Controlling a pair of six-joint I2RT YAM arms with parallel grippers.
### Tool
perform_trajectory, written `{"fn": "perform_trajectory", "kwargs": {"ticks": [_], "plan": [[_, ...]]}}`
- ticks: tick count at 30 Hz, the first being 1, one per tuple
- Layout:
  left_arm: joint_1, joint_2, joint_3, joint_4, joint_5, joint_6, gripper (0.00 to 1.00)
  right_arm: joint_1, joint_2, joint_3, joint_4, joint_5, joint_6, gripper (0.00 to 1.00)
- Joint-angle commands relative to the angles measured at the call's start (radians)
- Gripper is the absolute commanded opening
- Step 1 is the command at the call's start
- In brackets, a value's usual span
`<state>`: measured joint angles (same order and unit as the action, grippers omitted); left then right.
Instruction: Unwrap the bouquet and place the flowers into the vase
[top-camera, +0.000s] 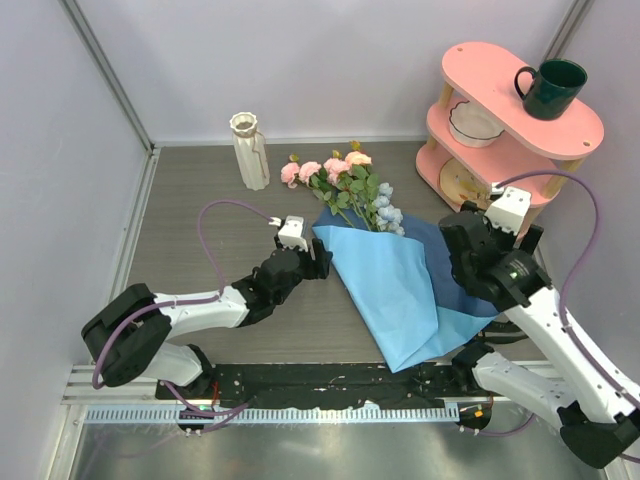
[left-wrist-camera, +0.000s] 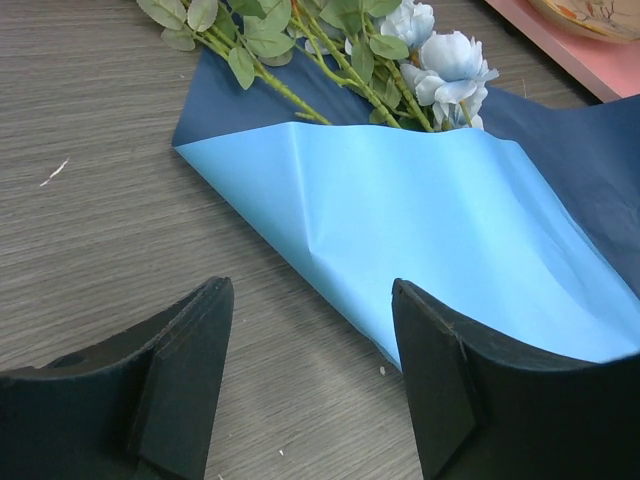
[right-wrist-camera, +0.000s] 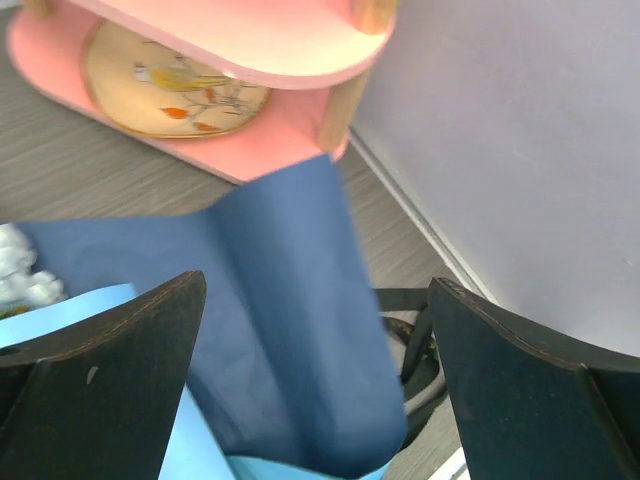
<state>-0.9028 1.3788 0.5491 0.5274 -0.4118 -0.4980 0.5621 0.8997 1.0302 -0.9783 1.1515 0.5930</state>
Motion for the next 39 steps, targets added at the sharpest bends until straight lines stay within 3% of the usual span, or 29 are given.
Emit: {"fn": "perform_trajectory", "kwargs": {"ticks": [1,3,5,6,9,14,15,22,29,39], "plan": [[-0.002,-0.018,0.0,0.068,-0.019,-0.011,0.7,0.001,-0.053,0.099,0.068,-0.193,-0.177,0.99],[-0.002,-0.015,0.002,0.066,-0.018,-0.013,0.7,0.004,-0.061,0.1,0.145,-0.447,-0.243,0.99],[-0.002,-0.015,0.002,0.065,-0.022,-0.013,0.7,0.002,-0.056,0.053,0.229,-0.597,-0.251,1.0],[-0.002,-0.014,0.002,0.066,-0.024,-0.013,0.7,0.002,-0.05,0.029,0.265,-0.765,-0.248,1.0],[-0.002,-0.015,0.002,0.063,-0.03,-0.011,0.71,0.002,0.043,-0.071,0.374,-0.967,-0.152,1.0],[-0.002,-0.027,-0.006,0.059,-0.033,-0.007,0.72,-0.054,0.159,-0.25,0.532,-1.107,-0.064,1.0],[-0.002,-0.03,-0.008,0.059,-0.033,-0.007,0.73,-0.114,0.172,-0.272,0.544,-1.122,-0.058,1.0],[-0.002,-0.043,-0.014,0.068,-0.022,-0.004,0.75,-0.402,0.133,-0.421,0.602,-1.302,-0.035,1.0],[-0.002,-0.047,-0.015,0.072,-0.019,-0.005,0.75,-0.537,0.123,-0.505,0.638,-1.389,-0.021,1.0],[-0.002,-0.04,-0.015,0.079,-0.012,-0.007,0.75,-0.55,0.07,-0.55,0.769,-1.656,-0.029,0.99]]}}
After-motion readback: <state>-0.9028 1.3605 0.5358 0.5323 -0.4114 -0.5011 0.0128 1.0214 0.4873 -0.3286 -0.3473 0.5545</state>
